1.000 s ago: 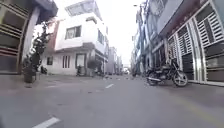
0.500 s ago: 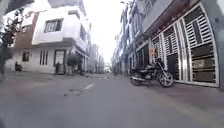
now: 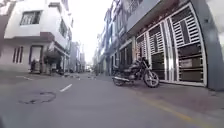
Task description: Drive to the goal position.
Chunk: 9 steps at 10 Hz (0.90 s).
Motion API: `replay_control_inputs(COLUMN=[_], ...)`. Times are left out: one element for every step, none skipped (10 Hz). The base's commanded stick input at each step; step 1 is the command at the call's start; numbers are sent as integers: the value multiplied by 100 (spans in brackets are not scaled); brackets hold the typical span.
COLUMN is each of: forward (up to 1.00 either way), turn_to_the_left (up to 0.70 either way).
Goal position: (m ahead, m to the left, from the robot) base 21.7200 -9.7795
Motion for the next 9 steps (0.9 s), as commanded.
replay_control_inputs(forward=[100, 100, 100, 100, 100, 100, 100, 100, 100], turn_to_the_left=[40, 40, 40, 40, 40, 27, 0, 0, 0])
